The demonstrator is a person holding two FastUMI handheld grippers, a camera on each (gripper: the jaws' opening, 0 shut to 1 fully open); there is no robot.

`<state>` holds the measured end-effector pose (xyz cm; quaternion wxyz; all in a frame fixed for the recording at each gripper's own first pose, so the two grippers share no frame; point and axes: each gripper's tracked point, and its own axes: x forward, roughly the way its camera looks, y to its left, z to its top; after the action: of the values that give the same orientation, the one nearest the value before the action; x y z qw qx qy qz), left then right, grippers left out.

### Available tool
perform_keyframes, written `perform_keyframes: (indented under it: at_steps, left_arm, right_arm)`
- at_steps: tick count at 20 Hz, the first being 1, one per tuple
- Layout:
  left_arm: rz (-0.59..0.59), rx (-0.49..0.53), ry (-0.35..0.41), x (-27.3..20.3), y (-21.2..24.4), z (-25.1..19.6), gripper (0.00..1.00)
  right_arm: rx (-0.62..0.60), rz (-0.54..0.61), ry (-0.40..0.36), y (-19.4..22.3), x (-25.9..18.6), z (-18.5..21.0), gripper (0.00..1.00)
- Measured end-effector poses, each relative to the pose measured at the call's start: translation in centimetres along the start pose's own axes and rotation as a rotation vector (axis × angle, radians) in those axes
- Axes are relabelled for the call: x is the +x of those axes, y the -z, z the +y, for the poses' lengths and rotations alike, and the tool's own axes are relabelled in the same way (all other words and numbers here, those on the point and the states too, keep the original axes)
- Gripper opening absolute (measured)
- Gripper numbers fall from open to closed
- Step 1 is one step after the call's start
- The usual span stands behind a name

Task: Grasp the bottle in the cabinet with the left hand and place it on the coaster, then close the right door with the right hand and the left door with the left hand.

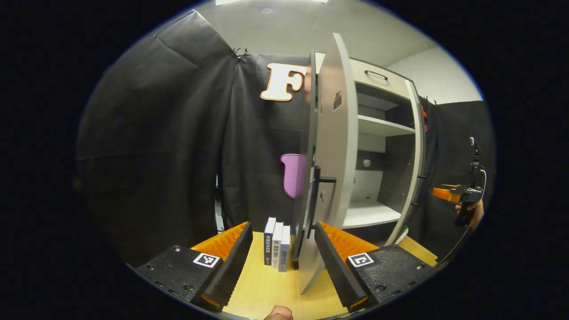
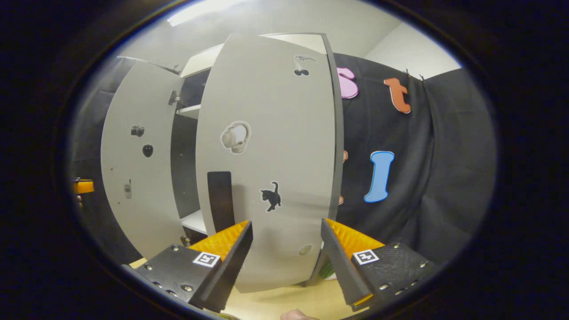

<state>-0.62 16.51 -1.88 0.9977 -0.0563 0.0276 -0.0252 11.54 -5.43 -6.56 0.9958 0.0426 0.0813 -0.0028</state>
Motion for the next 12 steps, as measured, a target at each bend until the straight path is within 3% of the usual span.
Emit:
perform_keyframes:
  at_steps: [5,6,8,10,11,12]
  left_arm:
    - [-0.011,-0.016,-0.065,2.1,-0.1,3.3,0.90]
    - [-0.018,-0.036,-0.074,2.5,-0.2,3.8,0.87]
    - [-0.033,-0.091,-0.086,3.7,-0.5,4.5,0.93]
    - [-0.030,-0.141,-0.082,4.8,-0.7,4.8,0.89]
    - [-0.027,-0.150,-0.084,5.5,-0.7,4.9,0.94]
    - [-0.025,-0.148,-0.089,6.1,-0.7,5.2,0.89]
  right_arm:
    - [0.028,0.001,0.022,0.3,-1.0,-0.9,0.96]
    - [0.041,-0.001,0.022,0.3,-1.4,-1.0,0.96]
    - [0.047,0.003,0.027,0.7,-2.2,-1.2,0.96]
    - [0.024,0.000,0.046,0.6,-3.0,-1.9,0.93]
    - [0.016,-0.002,0.056,0.7,-3.4,-2.2,0.93]
    - [0.013,-0.003,0.062,0.6,-3.7,-2.5,0.93]
